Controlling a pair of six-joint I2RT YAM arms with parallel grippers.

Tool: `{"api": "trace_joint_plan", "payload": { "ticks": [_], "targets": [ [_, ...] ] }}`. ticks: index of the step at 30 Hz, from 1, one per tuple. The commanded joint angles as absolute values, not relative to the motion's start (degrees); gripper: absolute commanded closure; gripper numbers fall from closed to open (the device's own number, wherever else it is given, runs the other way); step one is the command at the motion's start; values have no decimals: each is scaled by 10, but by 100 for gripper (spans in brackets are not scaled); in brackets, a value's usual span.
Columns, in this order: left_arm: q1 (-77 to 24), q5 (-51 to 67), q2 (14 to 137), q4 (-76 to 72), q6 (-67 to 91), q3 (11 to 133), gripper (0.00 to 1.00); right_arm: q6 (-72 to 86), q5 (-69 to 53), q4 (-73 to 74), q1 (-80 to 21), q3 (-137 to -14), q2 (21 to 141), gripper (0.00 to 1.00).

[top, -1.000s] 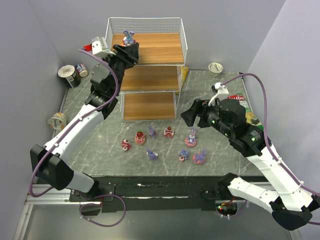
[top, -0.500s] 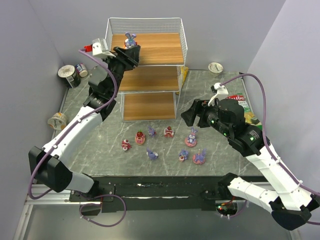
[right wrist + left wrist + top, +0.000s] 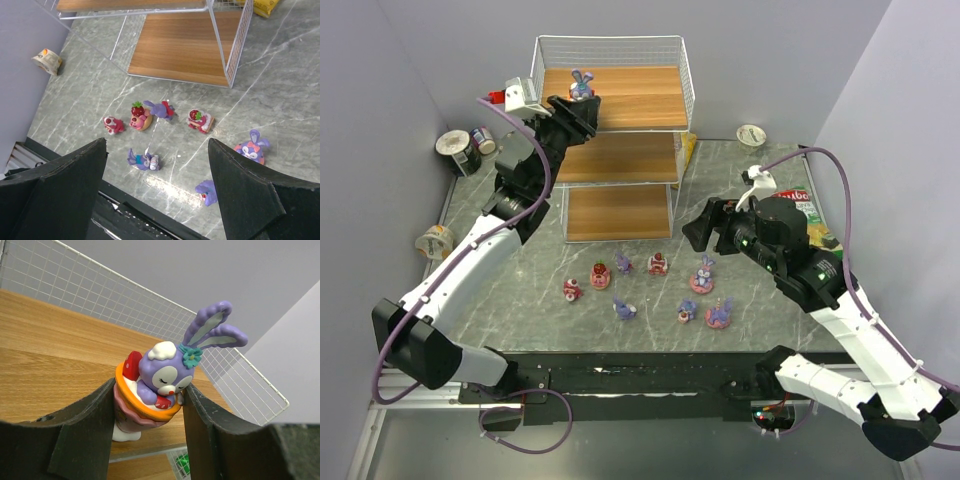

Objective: Place and organize the plastic toys onto the shelf

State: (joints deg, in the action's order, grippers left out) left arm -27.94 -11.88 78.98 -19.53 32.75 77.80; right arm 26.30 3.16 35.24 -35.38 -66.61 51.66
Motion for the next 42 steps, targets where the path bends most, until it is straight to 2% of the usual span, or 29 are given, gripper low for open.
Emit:
{"api": "trace_joint_plan", "payload": {
  "ticks": [1,7,14,18,24,32,39,42],
  "targets": [
    [-279,-135,793,-131,329,779,72,264,31,323,-348,-664,519,12],
    [-280,-155,798,-106,329,787,57,263,31,323,-348,-666,521,12],
    [-285,-167,809,-86,317,799,50,262,28,320,-345,-668,526,12],
    [-287,-170,810,-84,309,800,42,262,27,317,-342,-665,527,11],
    [-287,-171,817,-86,299,803,36,261,25,315,-339,-664,529,11],
    [-287,-171,817,-95,283,799,34,262,24,312,-336,-664,531,12],
    [-288,-171,796,-113,271,790,10,256,11,308,-335,-670,533,10],
    [-288,-165,783,-121,269,785,4,252,7,303,-334,-673,532,8]
  ]
}}
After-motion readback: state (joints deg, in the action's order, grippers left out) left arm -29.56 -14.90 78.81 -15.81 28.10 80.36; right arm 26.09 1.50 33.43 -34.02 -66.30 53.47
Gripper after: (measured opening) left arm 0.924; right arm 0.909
